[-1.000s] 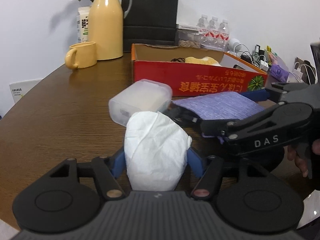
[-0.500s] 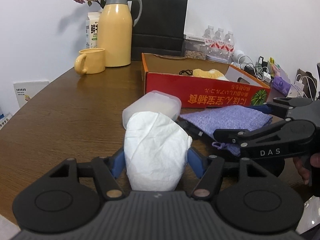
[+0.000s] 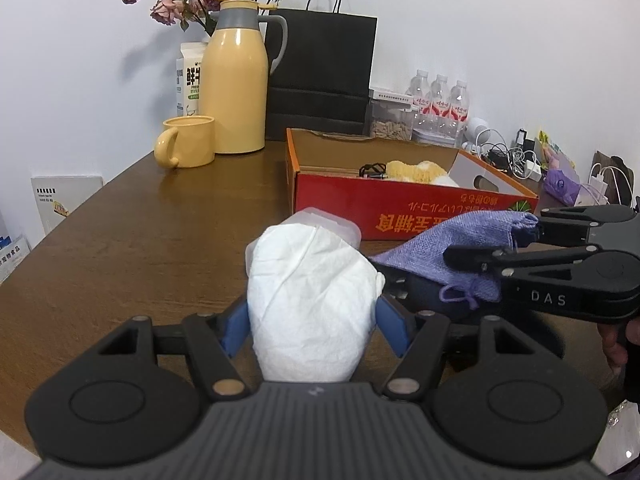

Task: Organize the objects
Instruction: 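Carry the white mask and purple cloth into the box and open both grippers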

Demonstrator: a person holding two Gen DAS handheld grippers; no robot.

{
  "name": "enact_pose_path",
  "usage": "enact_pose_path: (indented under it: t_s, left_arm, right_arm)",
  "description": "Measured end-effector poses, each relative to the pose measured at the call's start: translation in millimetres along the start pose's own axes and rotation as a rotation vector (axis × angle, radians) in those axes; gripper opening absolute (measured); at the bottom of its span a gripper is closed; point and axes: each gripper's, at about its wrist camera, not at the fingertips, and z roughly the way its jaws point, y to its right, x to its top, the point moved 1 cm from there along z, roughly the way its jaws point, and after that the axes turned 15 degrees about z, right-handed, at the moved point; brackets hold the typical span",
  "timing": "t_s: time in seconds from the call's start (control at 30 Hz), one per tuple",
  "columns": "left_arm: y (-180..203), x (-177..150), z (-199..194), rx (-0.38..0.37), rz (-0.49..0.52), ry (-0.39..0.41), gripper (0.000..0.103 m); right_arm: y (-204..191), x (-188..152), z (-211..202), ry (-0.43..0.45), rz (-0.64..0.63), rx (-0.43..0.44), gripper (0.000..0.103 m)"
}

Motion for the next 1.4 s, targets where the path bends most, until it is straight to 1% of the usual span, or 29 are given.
enact_pose_path:
  t_s: [0.03, 0.07, 0.13, 0.2, 0.23, 0.3, 0.33, 0.53, 0.7, 0.83, 0.97, 1.13, 1.23, 1.3, 1.4]
  left_arm:
    - [-0.2, 1.1, -0.5, 0.001, 0.0, 0.003, 0.068]
    - [-0.8, 2.1, -0.5, 0.002, 0.0, 0.005, 0.068]
    - [-1.6, 4.3, -1.2, 0.004, 0.0, 0.01, 0.068]
    - [-2.2, 6.6, -1.8, 0.009, 0.0, 0.014, 0.068]
    - [-2.7, 8.3, -1.9, 0.01, -0.001, 0.018, 0.068]
    - [-2.7, 11.8, -3.4, 0.01, 0.001, 0.028, 0.068]
    - [-2.9, 14.1, -4.4, 0.01, 0.004, 0.036, 0.068]
    - [-1.8, 35.6, -7.3, 0.007, 0.02, 0.093, 0.068]
    - [1.9, 66.8, -4.3, 0.009, 0.031, 0.168, 0.068]
    - [3.3, 93.5, 8.9, 0.007, 0.016, 0.203, 0.068]
    - [2.7, 120.4, 31.3, -0.006, -0.02, 0.218, 0.068]
    - [6.3, 150.0, 67.7, -0.005, -0.062, 0.215, 0.068]
    - [9.0, 163.0, 95.3, 0.019, -0.078, 0.201, 0.068]
    - [11.5, 167.3, 114.8, 0.026, -0.089, 0.177, 0.068]
    - [14.7, 167.4, 149.2, 0.038, -0.096, 0.118, 0.068]
  right_arm:
    - [0.3, 0.7, -1.3, 0.007, 0.001, 0.003, 0.029]
    - [0.6, 1.7, -2.9, 0.016, 0.001, 0.009, 0.026]
    - [1.3, 3.5, -5.8, 0.031, 0.003, 0.021, 0.024]
    - [1.8, 5.4, -7.6, 0.042, 0.005, 0.025, 0.023]
    - [2.5, 6.2, -9.0, 0.048, 0.008, 0.032, 0.02]
    - [3.2, 7.7, -12.5, 0.062, 0.015, 0.048, 0.009]
    - [3.7, 8.9, -15.0, 0.074, 0.016, 0.054, 0.006]
    - [2.0, 17.1, -29.5, 0.135, 0.009, 0.09, 0.005]
    - [5.6, 36.0, -38.9, 0.201, 0.003, 0.094, 0.005]
    - [16.1, 58.0, -40.2, 0.261, 0.004, 0.077, 0.005]
    - [30.9, 79.8, -29.1, 0.301, 0.009, 0.069, 0.005]
    - [53.2, 100.0, 1.8, 0.297, 0.04, 0.043, 0.005]
    - [71.8, 106.8, 27.8, 0.277, 0.077, 0.043, 0.005]
    - [84.6, 106.8, 46.0, 0.252, 0.104, 0.033, 0.005]
    - [104.1, 101.8, 70.4, 0.215, 0.143, 0.005, 0.005]
